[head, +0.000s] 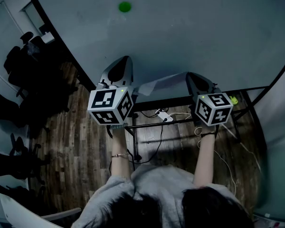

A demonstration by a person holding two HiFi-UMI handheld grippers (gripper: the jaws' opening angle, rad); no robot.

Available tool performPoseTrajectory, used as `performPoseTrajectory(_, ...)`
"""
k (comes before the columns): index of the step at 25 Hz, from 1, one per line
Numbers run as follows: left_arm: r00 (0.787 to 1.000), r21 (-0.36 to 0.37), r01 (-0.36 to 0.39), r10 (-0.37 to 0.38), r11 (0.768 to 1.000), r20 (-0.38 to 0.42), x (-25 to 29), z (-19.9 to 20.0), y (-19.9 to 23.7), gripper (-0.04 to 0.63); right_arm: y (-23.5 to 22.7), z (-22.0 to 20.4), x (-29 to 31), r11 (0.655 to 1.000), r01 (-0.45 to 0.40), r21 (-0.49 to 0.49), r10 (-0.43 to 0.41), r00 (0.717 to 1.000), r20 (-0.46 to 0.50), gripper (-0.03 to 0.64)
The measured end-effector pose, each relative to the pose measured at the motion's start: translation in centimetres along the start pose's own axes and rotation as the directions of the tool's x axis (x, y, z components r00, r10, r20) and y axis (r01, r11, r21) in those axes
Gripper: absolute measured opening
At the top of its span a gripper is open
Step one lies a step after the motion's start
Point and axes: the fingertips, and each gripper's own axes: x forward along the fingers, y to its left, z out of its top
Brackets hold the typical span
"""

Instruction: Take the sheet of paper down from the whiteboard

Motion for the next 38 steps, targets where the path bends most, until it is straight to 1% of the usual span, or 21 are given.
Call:
performPoseTrajectory(4,0.998,-0.049,0.019,-0.022,0.999,-0.056,-0.6,-2.4,-0.3,0.006,0.7,-0.3,0.1,1.000,-0.016,-0.015,0.016,1.000,-0.008,0.002)
performPoseTrajectory(8,0.995,-0.086,0.028,-0.036,0.996,-0.095,-1.4,-4.2,-0.5,0.006,1.4,-0.5,0.0,0.999,-0.030,-0.025,0.030,0.999,-0.014,0.002)
performPoseTrajectory(19,0.985,-0.146,0.027,-0.052,0.989,-0.167,-3.2,-8.2,-0.5,0.006,2.9,-1.5,0.7,0.996,-0.068,-0.062,0.066,0.997,-0.033,0.002)
performPoseTrajectory(28,0.981,-0.146,0.026,-0.054,0.989,-0.186,-3.3,-9.0,-0.2,0.006,3.6,-1.2,1.2,0.994,-0.074,-0.079,0.072,0.997,-0.019,0.002)
performPoseTrajectory(38,0.981,-0.142,0.043,-0.069,0.989,-0.182,-3.3,-8.7,-0.1,0.006,3.9,-0.6,1.2,0.995,-0.066,-0.080,0.066,0.998,-0.008,0.002)
